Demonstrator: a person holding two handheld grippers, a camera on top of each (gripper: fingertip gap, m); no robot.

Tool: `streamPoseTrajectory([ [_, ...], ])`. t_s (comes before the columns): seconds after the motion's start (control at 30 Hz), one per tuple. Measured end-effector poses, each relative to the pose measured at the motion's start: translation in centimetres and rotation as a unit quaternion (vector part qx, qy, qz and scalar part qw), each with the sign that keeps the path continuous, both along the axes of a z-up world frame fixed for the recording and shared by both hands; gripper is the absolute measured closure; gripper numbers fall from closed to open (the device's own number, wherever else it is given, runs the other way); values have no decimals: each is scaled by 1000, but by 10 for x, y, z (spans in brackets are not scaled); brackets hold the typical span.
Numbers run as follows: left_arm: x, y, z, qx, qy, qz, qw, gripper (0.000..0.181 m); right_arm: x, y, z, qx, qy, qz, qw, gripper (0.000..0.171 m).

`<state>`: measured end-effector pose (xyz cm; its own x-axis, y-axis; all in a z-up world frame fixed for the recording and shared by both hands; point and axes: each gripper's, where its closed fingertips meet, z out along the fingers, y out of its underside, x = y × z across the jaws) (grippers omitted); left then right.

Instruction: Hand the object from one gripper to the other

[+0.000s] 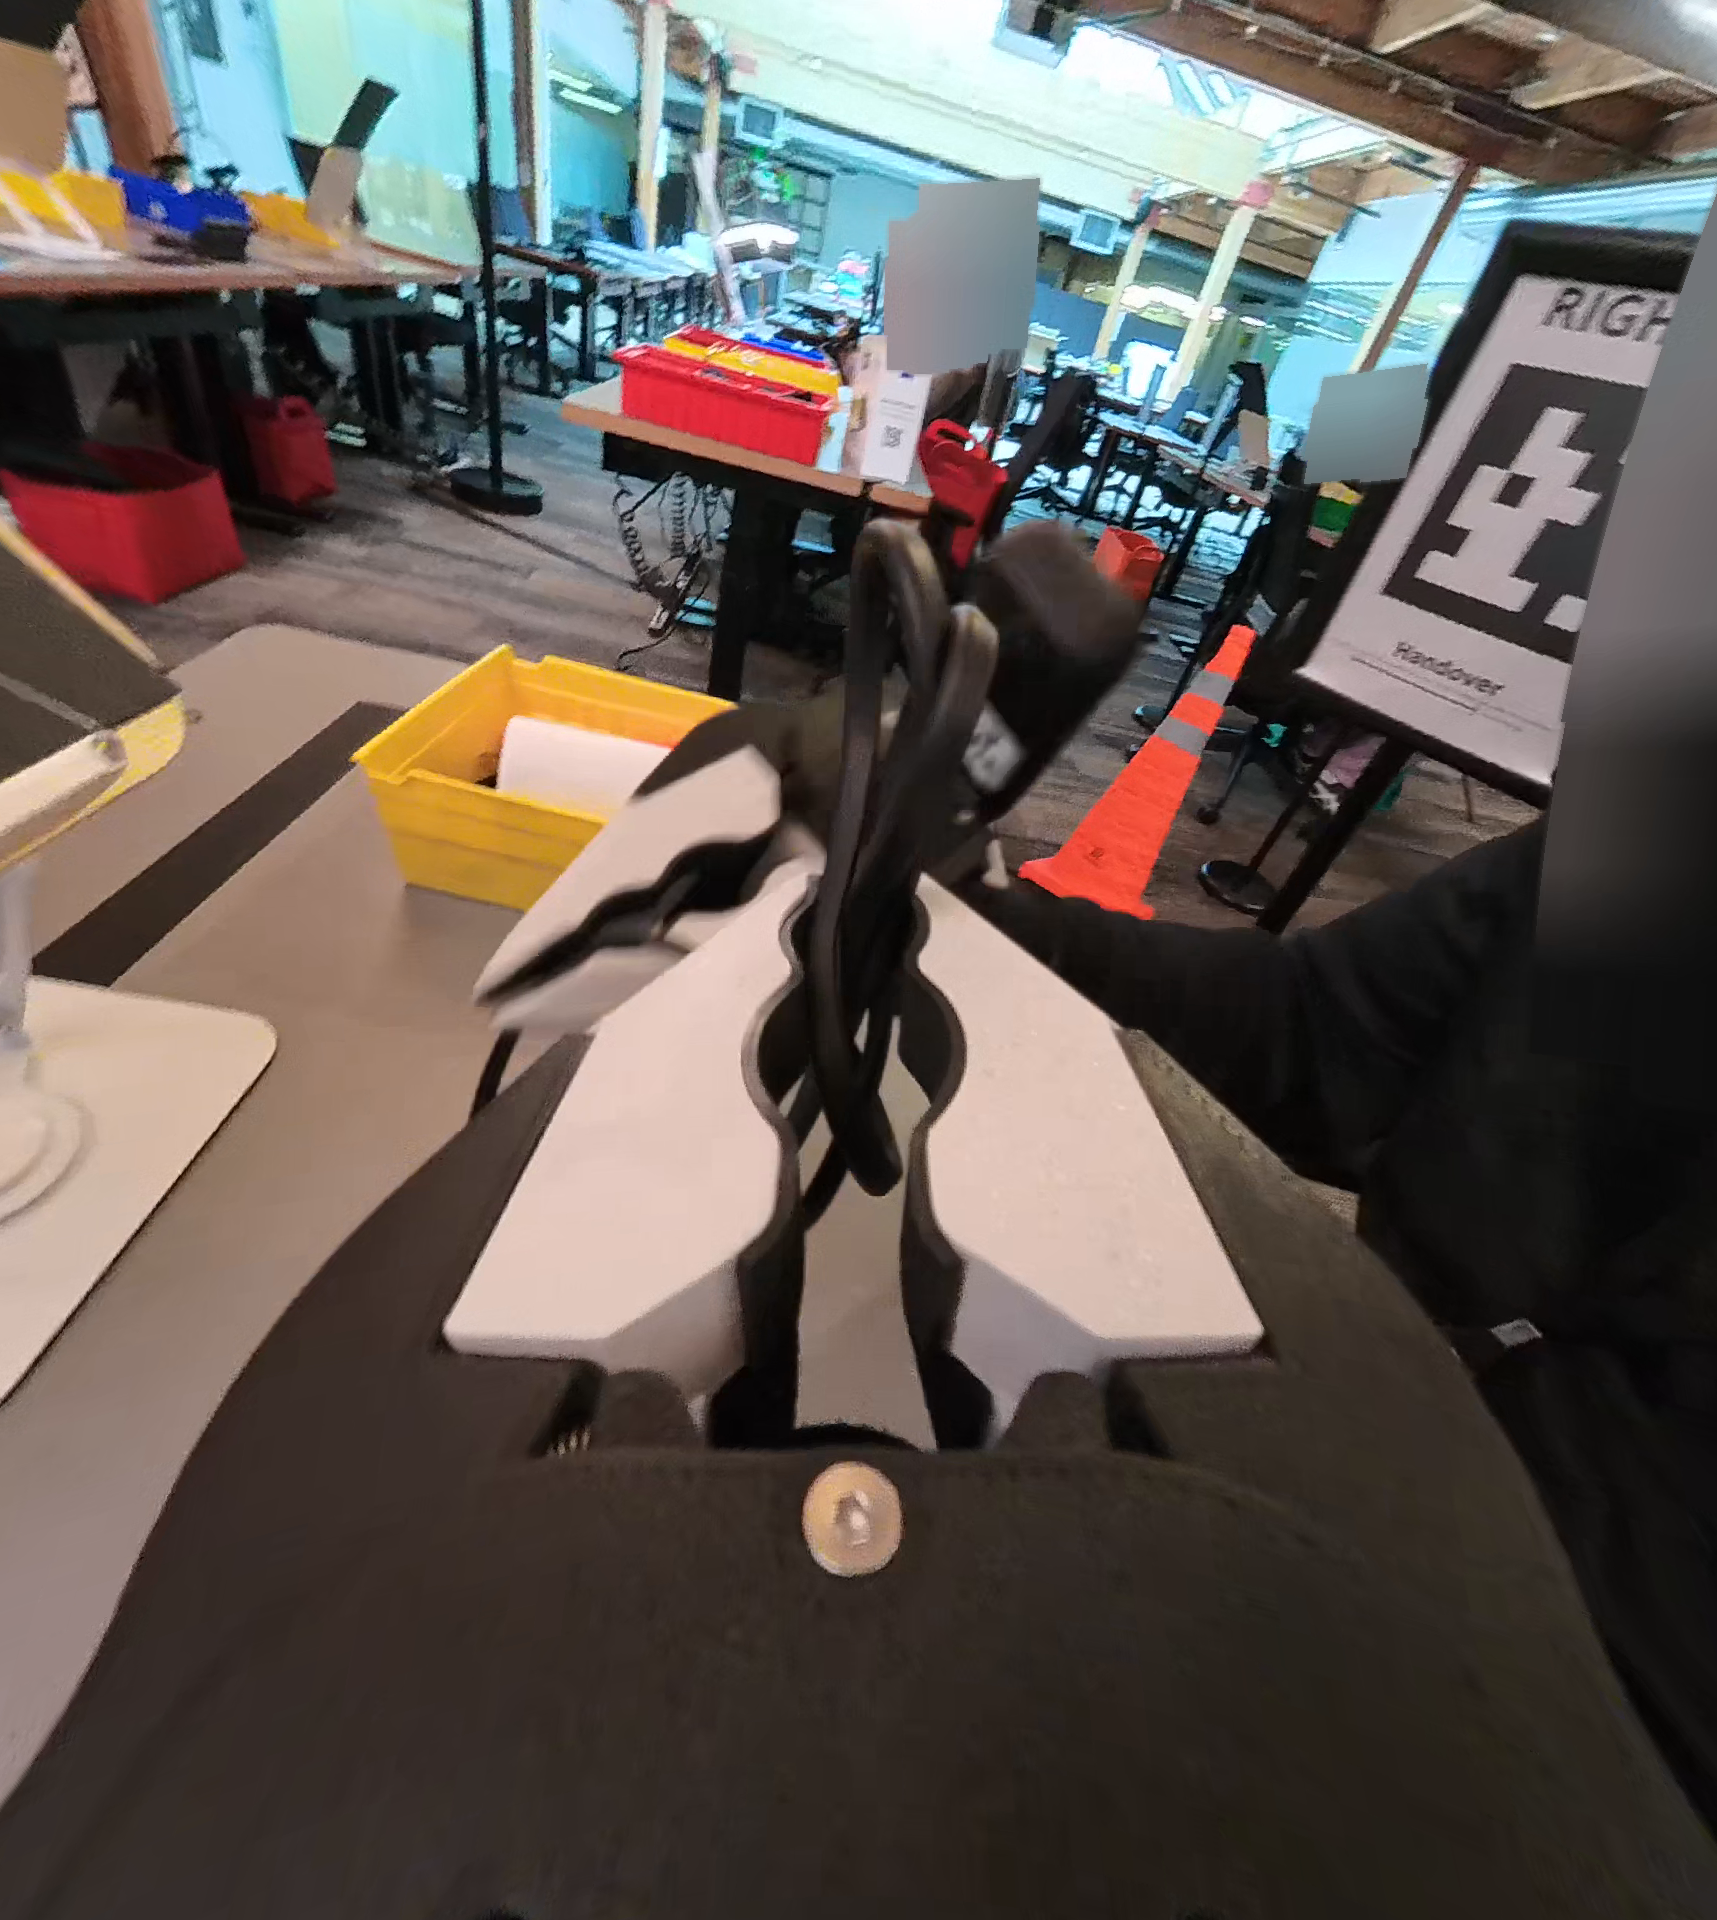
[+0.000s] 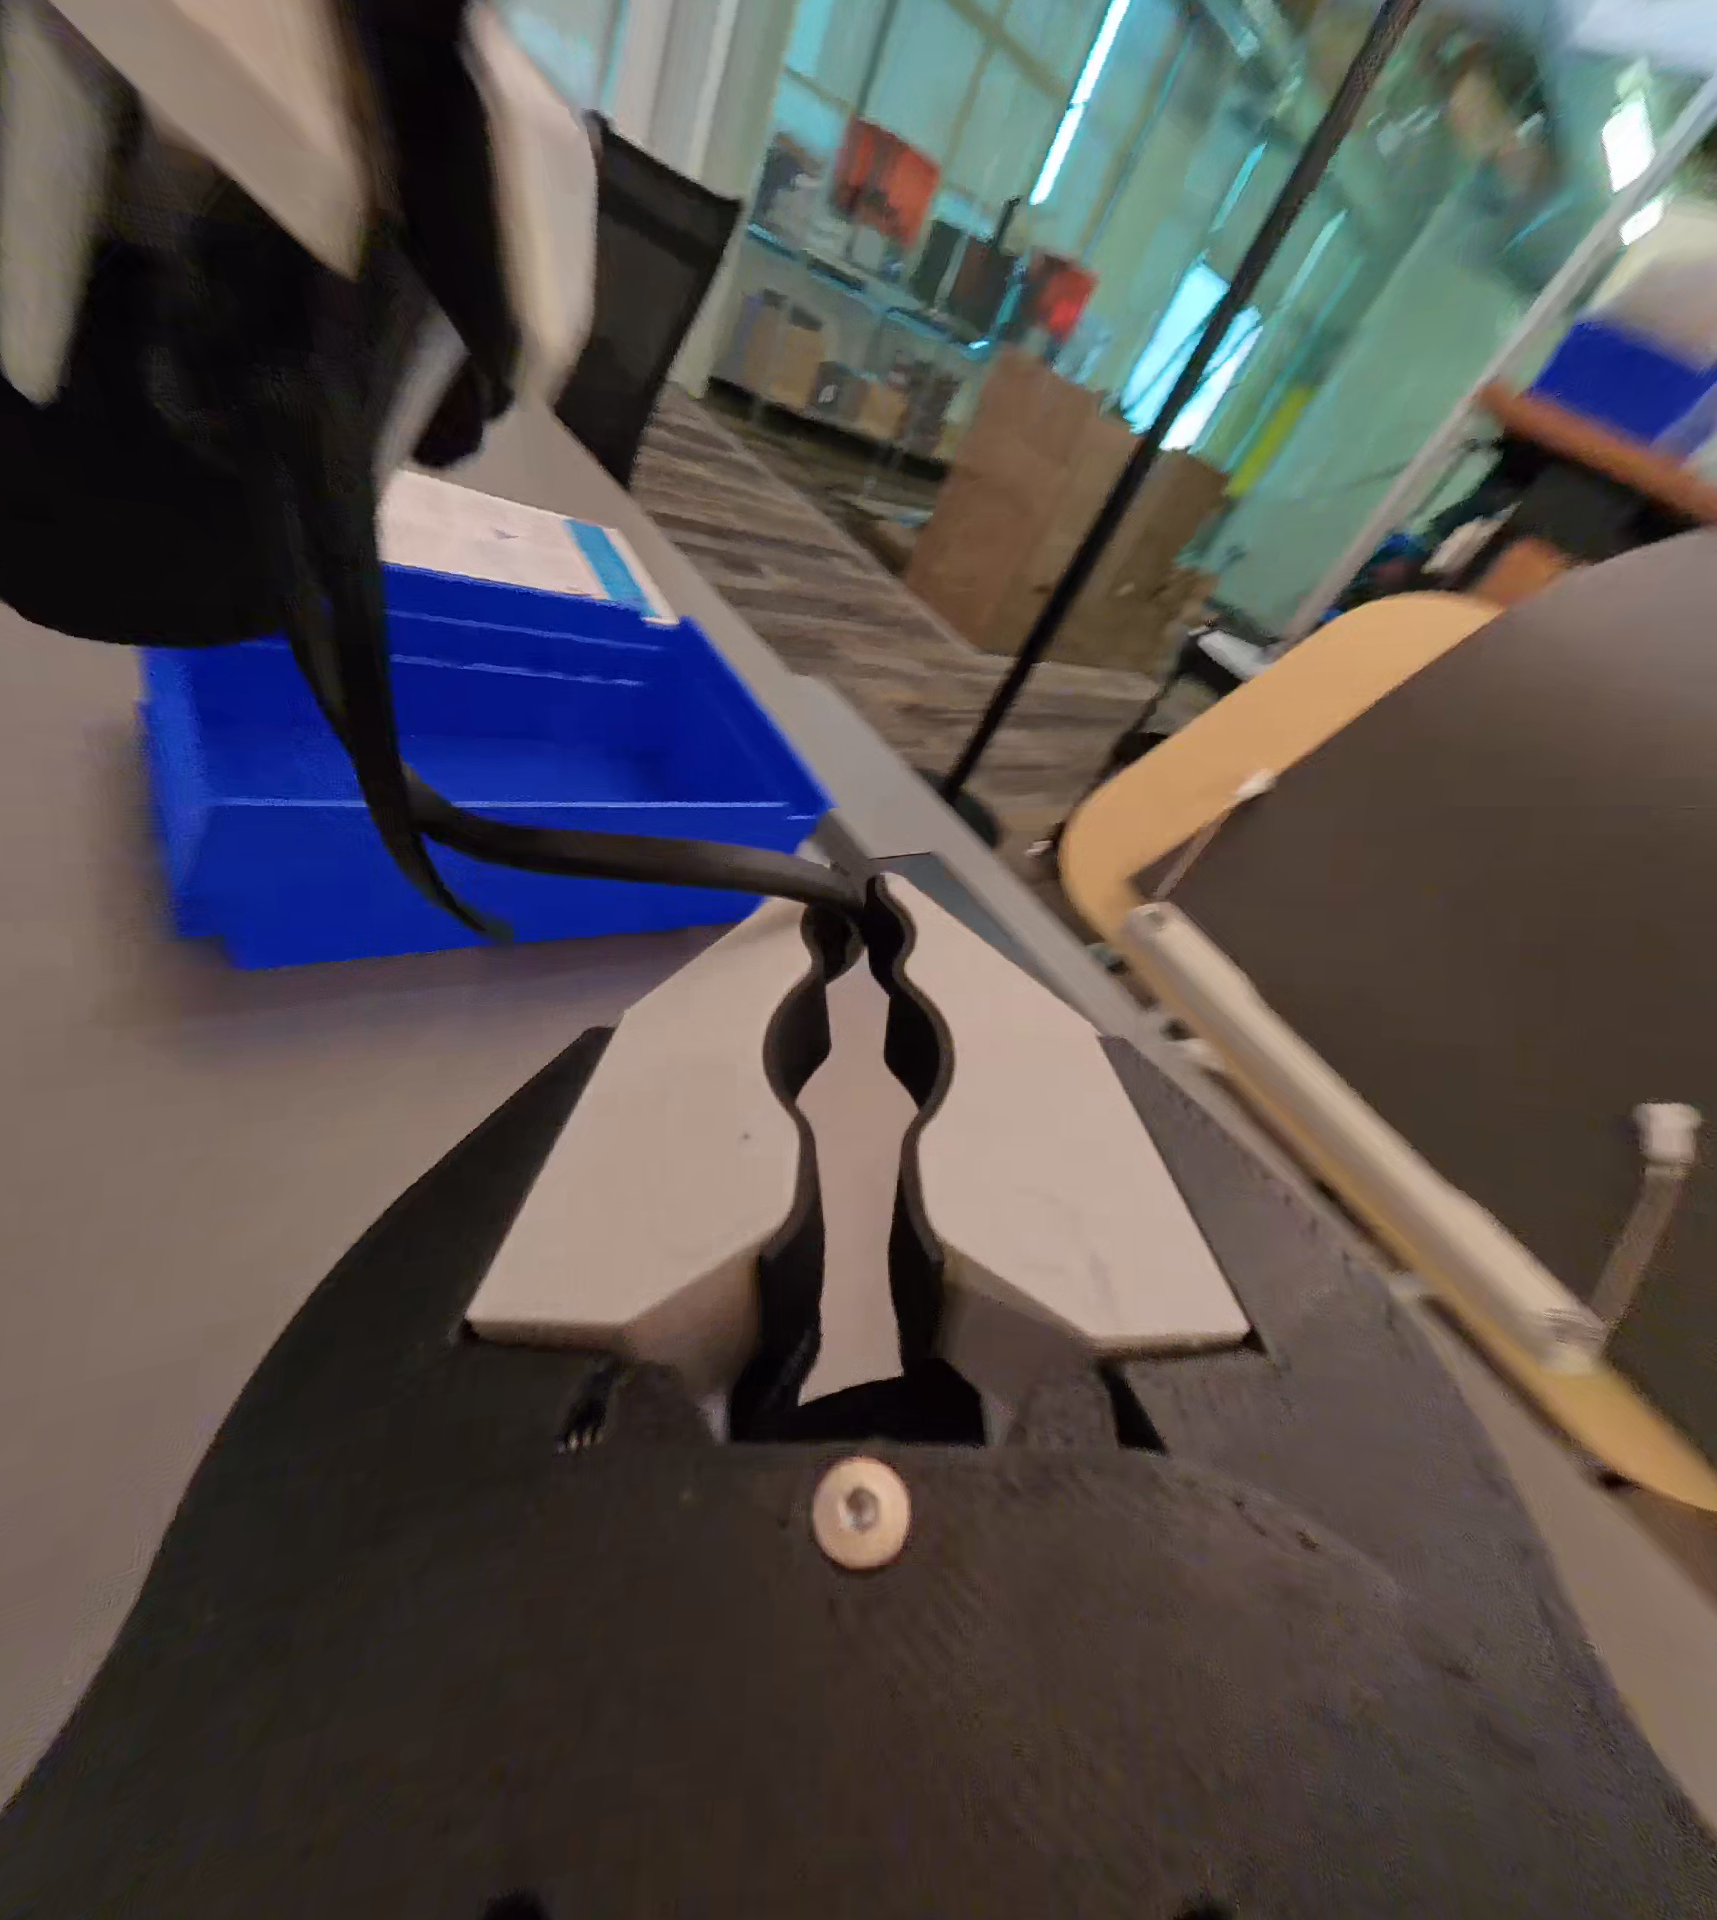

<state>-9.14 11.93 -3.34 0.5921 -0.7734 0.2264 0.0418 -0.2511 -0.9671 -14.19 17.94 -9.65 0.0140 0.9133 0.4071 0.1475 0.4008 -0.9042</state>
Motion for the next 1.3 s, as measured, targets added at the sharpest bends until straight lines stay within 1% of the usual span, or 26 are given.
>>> streamPoseTrajectory([
  [0.1,-6,4,-8,-21,-11,-5,1000,173,10,6,21,87,13,-47,995,170],
  [0.17,-4,6,-15,-35,-11,-12,999,172,12,7,28,133,9,-72,988,171],
  [0.23,-1,7,-22,-43,-9,-17,999,172,11,2,29,173,1,-77,982,171],
  [0.3,2,9,-28,-51,-2,-19,999,172,10,-2,32,192,6,-83,978,171],
  [0.47,5,14,-34,-60,-8,-17,998,168,9,-5,36,222,6,-103,970,171],
  [0.57,4,18,-36,-65,-18,-10,998,163,8,-6,39,205,19,-108,973,171],
  [0.67,4,19,-36,-66,-29,-12,997,159,9,-3,40,221,16,-123,967,171],
  [0.87,8,22,-39,-76,-48,-19,996,158,8,-1,39,221,11,-146,964,171],
  [0.97,8,20,-38,-79,-62,-31,995,161,8,-2,41,236,12,-147,961,170],
  [1.07,11,17,-36,-68,-60,-41,995,176,11,0,43,246,10,-149,958,171],
  [1.2,11,17,-35,-56,-45,-35,997,178,14,-3,45,261,8,-125,957,169],
  [1.3,8,18,-34,-48,-38,-26,998,179,17,-3,47,256,10,-117,960,162],
])
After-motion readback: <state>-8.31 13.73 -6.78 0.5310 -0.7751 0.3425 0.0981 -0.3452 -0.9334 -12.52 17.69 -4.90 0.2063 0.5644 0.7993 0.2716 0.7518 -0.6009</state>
